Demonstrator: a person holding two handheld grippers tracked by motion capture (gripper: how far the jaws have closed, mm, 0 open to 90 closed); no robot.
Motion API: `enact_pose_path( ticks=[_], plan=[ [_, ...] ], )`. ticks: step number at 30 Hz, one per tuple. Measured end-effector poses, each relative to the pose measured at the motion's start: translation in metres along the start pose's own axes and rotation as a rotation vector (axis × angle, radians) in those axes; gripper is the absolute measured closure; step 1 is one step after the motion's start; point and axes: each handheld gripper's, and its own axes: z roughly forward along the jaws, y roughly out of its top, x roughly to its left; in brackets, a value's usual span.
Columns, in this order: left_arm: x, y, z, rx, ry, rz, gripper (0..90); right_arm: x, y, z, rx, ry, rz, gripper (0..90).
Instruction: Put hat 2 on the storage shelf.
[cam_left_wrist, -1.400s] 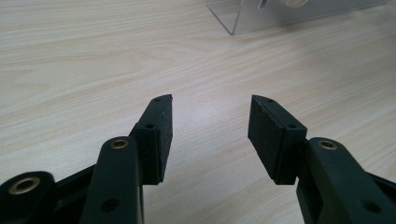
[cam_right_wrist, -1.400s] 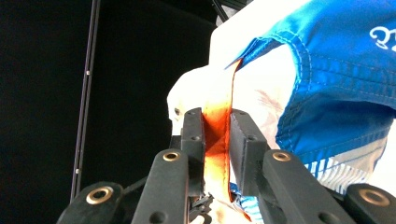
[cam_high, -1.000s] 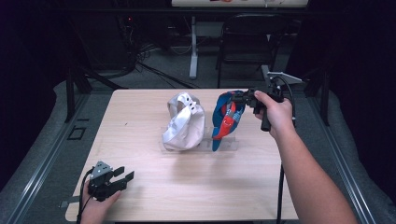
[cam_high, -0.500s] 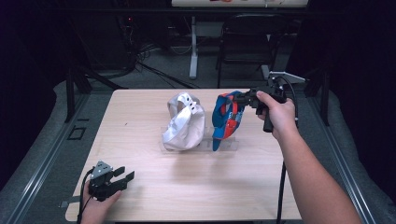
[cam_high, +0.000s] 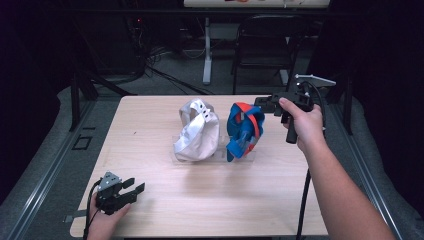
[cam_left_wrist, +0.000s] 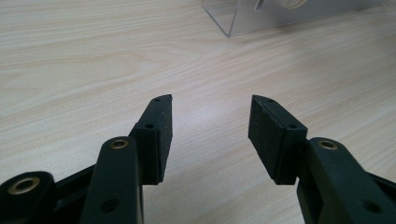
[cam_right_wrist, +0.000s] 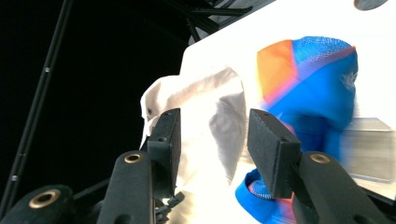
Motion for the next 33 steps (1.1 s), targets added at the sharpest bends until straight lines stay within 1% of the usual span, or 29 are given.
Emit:
enact_pose_path(
  ticks=[3, 5, 6, 8, 9, 10, 11, 12, 13, 16, 17, 19, 20, 21, 25, 27, 32, 33],
  plan=[
    [0.000, 0.000, 0.000, 0.000, -0.001, 0.003, 50.2, 0.000, -0.002, -0.006, -0.006, -0.019, -0.024, 51.0],
    [0.000, 0.001, 0.000, 0.009, -0.003, 0.002, 50.2, 0.000, -0.004, -0.008, -0.016, -0.031, -0.051, 46.5],
    [0.000, 0.001, 0.000, 0.010, -0.005, 0.002, 50.2, -0.001, -0.006, -0.009, -0.019, -0.039, -0.075, 44.6],
    [0.000, 0.002, 0.001, 0.009, -0.006, 0.003, 50.0, -0.002, -0.009, -0.012, -0.029, -0.059, -0.100, 44.0],
    [0.001, 0.002, 0.001, 0.009, -0.006, 0.002, 49.8, -0.002, -0.010, -0.014, -0.017, -0.067, -0.107, 44.0],
    [0.000, 0.002, 0.002, -0.004, -0.003, 0.000, 49.7, -0.003, -0.012, -0.016, -0.019, -0.070, -0.113, 43.9],
    [0.001, 0.003, 0.003, -0.006, -0.002, -0.001, 49.6, -0.004, -0.013, -0.018, -0.024, -0.070, -0.115, 43.8],
    [0.002, 0.003, 0.002, 0.006, -0.004, -0.001, 49.5, -0.005, -0.015, -0.021, -0.023, -0.068, -0.114, 43.8],
    [0.002, 0.004, 0.003, 0.006, -0.004, 0.000, 49.3, -0.006, -0.018, -0.023, -0.031, -0.066, -0.113, 43.8],
    [0.002, 0.004, 0.004, 0.002, -0.003, -0.005, 49.1, -0.008, -0.022, -0.028, -0.024, -0.064, -0.122, 43.6],
    [0.002, 0.004, 0.005, -0.009, -0.002, -0.006, 48.9, -0.009, -0.025, -0.030, -0.027, -0.058, -0.125, 43.3],
    [0.002, 0.005, 0.005, -0.011, -0.002, -0.005, 48.6, -0.010, -0.030, -0.032, -0.033, -0.057, -0.135, 42.7],
    [0.003, 0.005, 0.006, -0.011, -0.002, -0.004, 48.5, -0.011, -0.032, -0.033, -0.032, -0.058, -0.140, 42.4],
    [0.003, 0.006, 0.005, 0.001, -0.005, -0.002, 48.3, -0.011, -0.035, -0.034, -0.034, -0.059, -0.146, 42.2],
    [0.003, 0.007, 0.006, -0.004, -0.004, -0.002, 47.9, -0.015, -0.047, -0.036, -0.025, -0.090, -0.192, 40.6],
    [0.003, 0.006, 0.006, -0.003, -0.003, 0.000, 47.9, -0.017, -0.054, -0.036, -0.020, -0.092, -0.206, 40.2],
    [0.004, 0.006, 0.006, -0.006, 0.001, -0.002, 47.6, -0.028, -0.075, -0.032, -0.006, -0.085, -0.234, 40.2],
    [0.004, 0.006, 0.006, -0.006, 0.001, -0.002, 47.6, -0.031, -0.079, -0.031, -0.007, -0.091, -0.237, 40.2]
  ],
)
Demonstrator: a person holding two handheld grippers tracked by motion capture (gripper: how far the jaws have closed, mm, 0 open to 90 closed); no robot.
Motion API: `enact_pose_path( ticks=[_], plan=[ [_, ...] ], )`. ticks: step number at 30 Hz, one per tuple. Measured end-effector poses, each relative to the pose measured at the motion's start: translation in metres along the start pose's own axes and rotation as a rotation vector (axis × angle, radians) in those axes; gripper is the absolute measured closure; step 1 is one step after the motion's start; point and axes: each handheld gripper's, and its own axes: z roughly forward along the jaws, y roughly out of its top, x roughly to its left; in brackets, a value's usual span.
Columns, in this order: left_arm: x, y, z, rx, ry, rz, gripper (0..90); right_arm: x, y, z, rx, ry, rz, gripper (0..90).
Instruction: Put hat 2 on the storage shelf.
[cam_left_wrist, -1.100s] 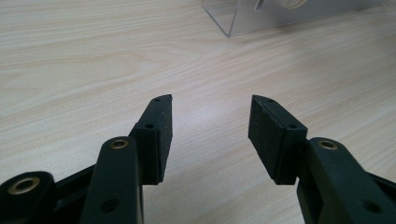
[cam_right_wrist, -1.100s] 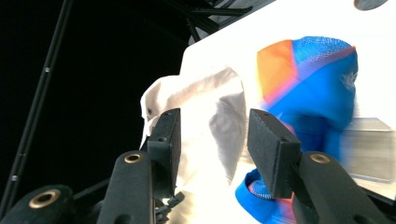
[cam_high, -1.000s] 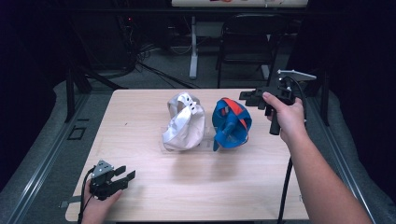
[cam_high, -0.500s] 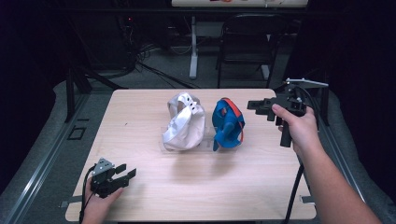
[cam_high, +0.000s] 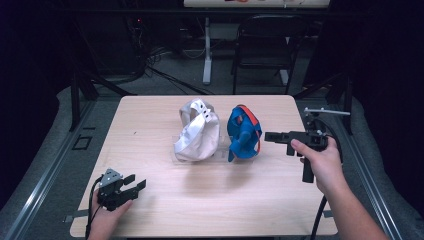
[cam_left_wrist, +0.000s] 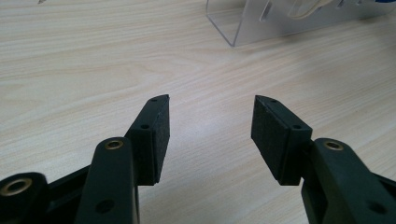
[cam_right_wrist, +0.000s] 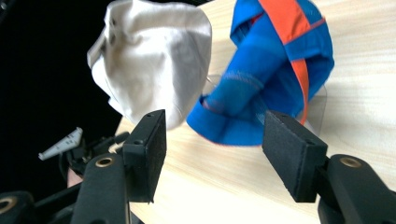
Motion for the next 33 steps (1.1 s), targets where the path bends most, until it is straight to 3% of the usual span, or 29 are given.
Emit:
enact_pose_path(
  ticks=[5, 10, 13, 18, 22, 29, 33],
  plan=[
    [0.000, 0.000, 0.000, 0.000, 0.002, 0.001, 47.4, -0.007, -0.024, 0.004, 0.000, -0.003, -0.030, 40.2],
    [0.000, 0.000, 0.001, -0.001, 0.004, 0.004, 47.3, -0.011, -0.043, 0.008, -0.019, -0.037, -0.082, 40.2],
    [0.000, 0.000, 0.000, 0.003, 0.003, 0.004, 47.2, -0.014, -0.056, 0.011, -0.044, -0.026, -0.091, 40.2],
    [0.000, 0.000, 0.001, 0.002, 0.003, 0.006, 47.2, -0.021, -0.076, 0.020, -0.043, -0.050, -0.116, 40.2],
    [-0.001, 0.000, 0.001, 0.002, 0.000, 0.004, 47.2, -0.029, -0.090, 0.027, -0.052, -0.048, -0.108, 40.4],
    [-0.001, -0.001, 0.002, 0.005, -0.004, 0.008, 47.1, -0.045, -0.116, 0.043, -0.041, -0.105, -0.148, 41.9],
    [-0.001, -0.001, 0.002, 0.007, -0.003, 0.008, 47.1, -0.050, -0.128, 0.050, -0.047, -0.102, -0.164, 42.1]
  ],
)
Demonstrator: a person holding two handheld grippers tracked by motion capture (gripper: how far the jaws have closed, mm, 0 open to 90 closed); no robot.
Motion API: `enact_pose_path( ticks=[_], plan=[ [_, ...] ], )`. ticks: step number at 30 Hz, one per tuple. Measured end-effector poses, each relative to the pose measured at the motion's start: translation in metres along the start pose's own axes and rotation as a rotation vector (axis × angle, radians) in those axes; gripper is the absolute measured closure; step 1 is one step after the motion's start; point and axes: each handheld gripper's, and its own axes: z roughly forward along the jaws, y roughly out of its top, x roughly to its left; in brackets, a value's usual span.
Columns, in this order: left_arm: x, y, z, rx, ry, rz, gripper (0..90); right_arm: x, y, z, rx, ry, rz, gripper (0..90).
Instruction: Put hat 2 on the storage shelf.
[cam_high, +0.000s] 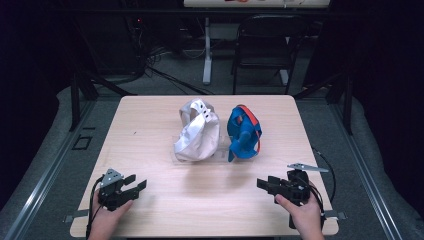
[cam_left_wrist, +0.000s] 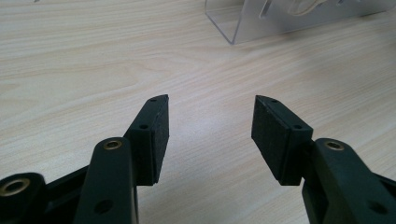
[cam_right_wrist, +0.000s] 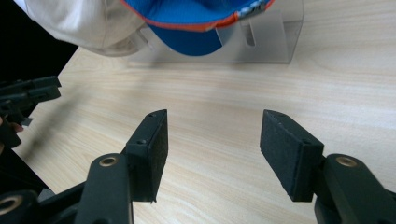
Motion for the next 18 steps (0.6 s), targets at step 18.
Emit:
enact_pose_path(
  ticks=[18],
  plan=[
    [-0.006, 0.000, 0.005, 0.004, -0.010, 0.024, 47.0, -0.021, -0.035, 0.022, -0.025, -0.030, 0.014, 42.0]
  ],
)
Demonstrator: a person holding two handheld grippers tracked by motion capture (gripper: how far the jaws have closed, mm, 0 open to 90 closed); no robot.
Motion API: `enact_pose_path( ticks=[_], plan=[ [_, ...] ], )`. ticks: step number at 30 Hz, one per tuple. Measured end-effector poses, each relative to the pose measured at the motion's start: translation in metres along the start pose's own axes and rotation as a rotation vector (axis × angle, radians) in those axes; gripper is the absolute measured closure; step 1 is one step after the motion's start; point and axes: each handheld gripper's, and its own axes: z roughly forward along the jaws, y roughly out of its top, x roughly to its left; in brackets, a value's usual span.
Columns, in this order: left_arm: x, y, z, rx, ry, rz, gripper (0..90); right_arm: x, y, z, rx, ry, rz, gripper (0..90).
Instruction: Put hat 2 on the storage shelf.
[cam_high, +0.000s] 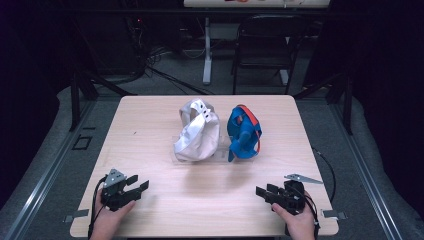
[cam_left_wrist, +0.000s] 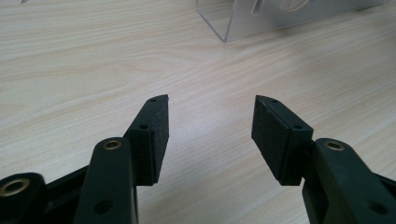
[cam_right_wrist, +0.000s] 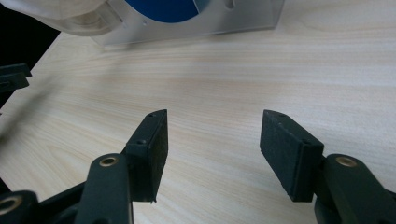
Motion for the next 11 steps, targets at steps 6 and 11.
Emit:
enact_pose_path(
  ticks=[6, 11],
  plan=[
    [-0.010, 0.002, 0.003, -0.007, -0.027, 0.020, 47.2, -0.007, -0.003, -0.001, -0.017, -0.005, 0.020, 41.4],
    [-0.029, 0.009, 0.006, -0.027, -0.063, 0.065, 47.0, -0.008, -0.004, -0.003, -0.042, -0.006, 0.039, 41.5]
  ],
)
